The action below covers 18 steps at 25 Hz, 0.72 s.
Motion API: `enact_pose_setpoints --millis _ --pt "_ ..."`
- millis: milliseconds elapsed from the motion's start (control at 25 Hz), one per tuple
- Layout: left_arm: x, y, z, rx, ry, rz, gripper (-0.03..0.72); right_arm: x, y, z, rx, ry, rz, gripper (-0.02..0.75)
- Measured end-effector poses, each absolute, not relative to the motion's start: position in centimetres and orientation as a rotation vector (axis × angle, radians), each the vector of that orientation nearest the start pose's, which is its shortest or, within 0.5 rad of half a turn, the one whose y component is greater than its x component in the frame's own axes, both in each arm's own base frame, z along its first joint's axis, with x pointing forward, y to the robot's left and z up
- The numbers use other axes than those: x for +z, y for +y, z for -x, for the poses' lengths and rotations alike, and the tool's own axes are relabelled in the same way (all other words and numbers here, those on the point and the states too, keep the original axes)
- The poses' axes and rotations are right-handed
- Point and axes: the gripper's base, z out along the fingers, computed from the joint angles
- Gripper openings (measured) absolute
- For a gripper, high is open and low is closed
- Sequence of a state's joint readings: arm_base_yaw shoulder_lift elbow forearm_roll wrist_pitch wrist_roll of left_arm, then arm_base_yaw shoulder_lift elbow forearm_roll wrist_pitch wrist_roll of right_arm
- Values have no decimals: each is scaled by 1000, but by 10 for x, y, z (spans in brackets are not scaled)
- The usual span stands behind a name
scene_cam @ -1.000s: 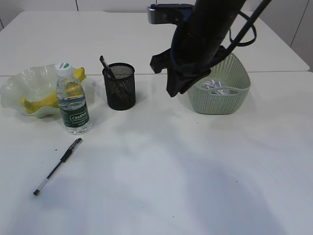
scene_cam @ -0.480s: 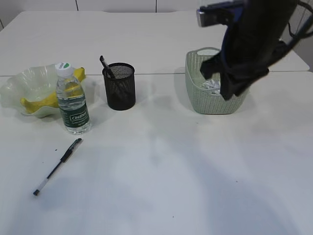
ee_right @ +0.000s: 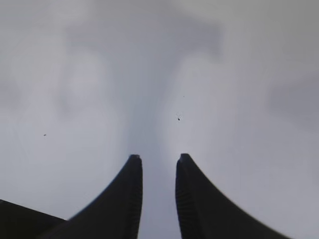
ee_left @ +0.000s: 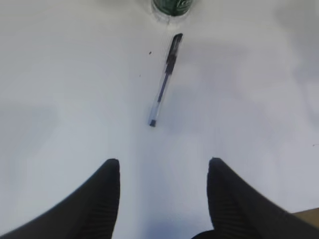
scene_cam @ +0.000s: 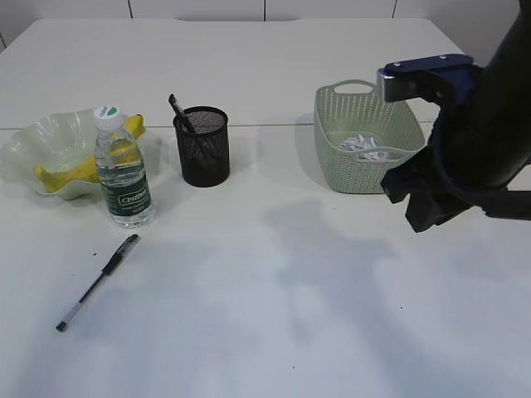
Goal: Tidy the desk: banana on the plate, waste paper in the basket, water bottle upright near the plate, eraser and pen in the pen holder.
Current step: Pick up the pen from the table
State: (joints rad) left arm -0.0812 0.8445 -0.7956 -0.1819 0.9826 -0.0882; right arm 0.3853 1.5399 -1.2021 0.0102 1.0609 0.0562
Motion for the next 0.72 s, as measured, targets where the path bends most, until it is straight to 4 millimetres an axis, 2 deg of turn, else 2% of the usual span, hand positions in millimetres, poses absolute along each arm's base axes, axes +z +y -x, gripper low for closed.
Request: enact_pose_setpoints --millis 160,320,560,720 --pt "319 -28 -149 -333 2491 47 400 281 111 -275 93 2864 454 179" --pt "309 -33 -162 -360 2549 -41 400 281 96 -280 82 2879 381 179" --pt "286 -36 -195 -359 2673 -50 400 280 65 -284 48 2947 240 178" --pt "285 -40 -225 -353 2699 -69 400 279 60 -283 20 2962 235 179"
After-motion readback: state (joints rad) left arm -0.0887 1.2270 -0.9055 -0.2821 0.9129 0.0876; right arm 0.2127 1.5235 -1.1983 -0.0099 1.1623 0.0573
